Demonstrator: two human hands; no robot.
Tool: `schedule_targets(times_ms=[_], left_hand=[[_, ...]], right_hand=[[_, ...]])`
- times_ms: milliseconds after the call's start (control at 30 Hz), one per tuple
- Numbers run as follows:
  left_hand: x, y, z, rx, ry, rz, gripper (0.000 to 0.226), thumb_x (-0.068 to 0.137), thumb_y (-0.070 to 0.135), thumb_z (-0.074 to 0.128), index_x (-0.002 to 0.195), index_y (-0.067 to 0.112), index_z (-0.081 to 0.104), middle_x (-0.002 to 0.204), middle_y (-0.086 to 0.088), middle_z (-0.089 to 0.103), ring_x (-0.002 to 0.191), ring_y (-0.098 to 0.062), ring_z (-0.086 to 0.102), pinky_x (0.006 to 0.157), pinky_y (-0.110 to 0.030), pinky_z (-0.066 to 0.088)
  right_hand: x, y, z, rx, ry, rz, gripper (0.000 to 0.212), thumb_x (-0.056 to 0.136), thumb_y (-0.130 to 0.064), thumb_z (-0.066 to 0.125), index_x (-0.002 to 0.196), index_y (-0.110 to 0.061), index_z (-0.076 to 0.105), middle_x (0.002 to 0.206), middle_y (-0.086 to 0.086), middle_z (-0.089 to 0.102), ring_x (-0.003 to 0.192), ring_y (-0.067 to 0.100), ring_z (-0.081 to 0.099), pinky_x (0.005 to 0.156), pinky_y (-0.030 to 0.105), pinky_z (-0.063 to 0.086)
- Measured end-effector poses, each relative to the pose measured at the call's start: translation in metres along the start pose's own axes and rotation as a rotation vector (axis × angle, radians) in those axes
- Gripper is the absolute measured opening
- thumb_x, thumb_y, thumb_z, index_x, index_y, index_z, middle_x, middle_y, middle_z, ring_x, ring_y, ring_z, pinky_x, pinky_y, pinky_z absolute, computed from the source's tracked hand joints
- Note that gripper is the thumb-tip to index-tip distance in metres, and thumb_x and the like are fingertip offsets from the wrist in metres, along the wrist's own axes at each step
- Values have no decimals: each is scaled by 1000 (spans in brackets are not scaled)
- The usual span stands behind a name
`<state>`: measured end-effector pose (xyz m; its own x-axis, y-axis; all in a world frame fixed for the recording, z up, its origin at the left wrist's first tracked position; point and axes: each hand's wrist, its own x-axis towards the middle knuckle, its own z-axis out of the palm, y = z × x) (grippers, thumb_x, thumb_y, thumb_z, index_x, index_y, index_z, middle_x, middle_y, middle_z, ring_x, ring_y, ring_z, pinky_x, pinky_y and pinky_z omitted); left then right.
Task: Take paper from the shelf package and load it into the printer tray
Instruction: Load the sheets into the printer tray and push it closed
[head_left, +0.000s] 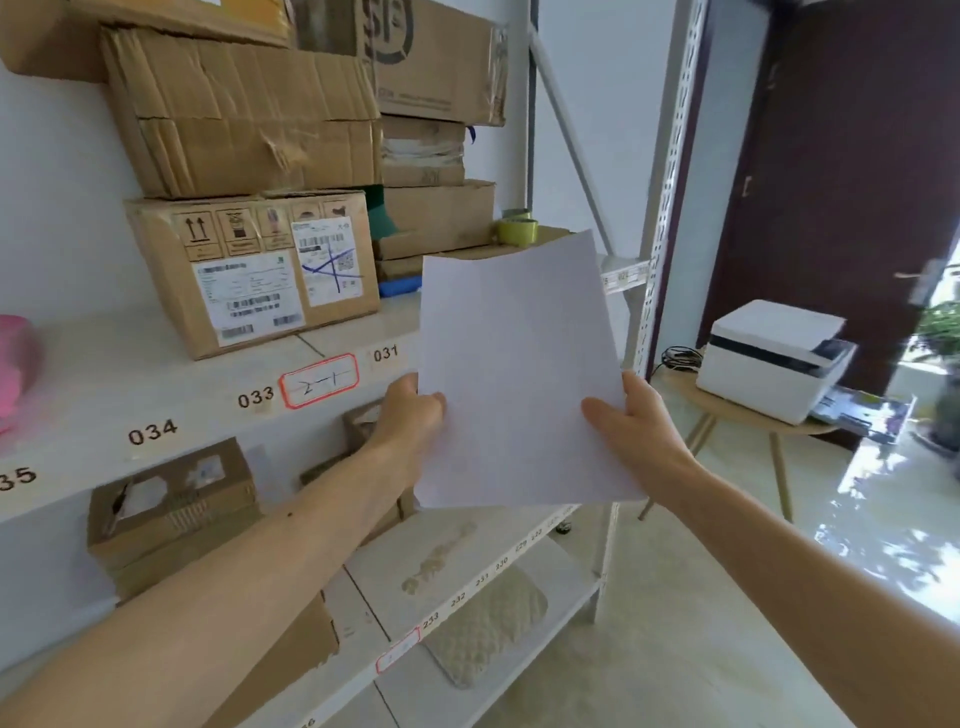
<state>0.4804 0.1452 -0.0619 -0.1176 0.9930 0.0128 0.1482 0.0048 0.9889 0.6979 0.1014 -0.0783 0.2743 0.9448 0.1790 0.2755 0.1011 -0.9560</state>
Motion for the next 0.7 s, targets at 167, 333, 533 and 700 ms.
schedule_targets(times_ms=[167,333,533,700], left_hand=[[43,-3,66,0,-175,71,32,96,3,40,122,14,56,106,-1,64,89,-19,62,66,-29,49],[69,-6,135,26,-298,56,29,94,5,40,117,17,53,105,-2,64,92,-23,61,73,-30,51],[96,-3,226,56,-403,56,26,92,4,37,99,16,59,95,-5,65,82,-23,62,69,-32,52],[114,8,304,13,-467,40,28,92,1,38,91,20,59,93,-3,66,83,-24,63,60,-28,48]], right_hand=[[25,23,-40,-26,140,44,25,89,-18,55,114,-18,54,110,4,64,97,25,64,84,46,55],[52,56,-84,-40,279,71,18,89,-12,56,107,-16,54,101,2,63,89,22,63,71,34,52],[93,92,-145,-46,370,105,13,87,-11,57,94,-23,55,95,2,66,85,25,64,75,39,55],[133,116,-201,-57,417,136,21,88,-8,55,109,-9,56,107,14,66,92,30,64,73,36,53]])
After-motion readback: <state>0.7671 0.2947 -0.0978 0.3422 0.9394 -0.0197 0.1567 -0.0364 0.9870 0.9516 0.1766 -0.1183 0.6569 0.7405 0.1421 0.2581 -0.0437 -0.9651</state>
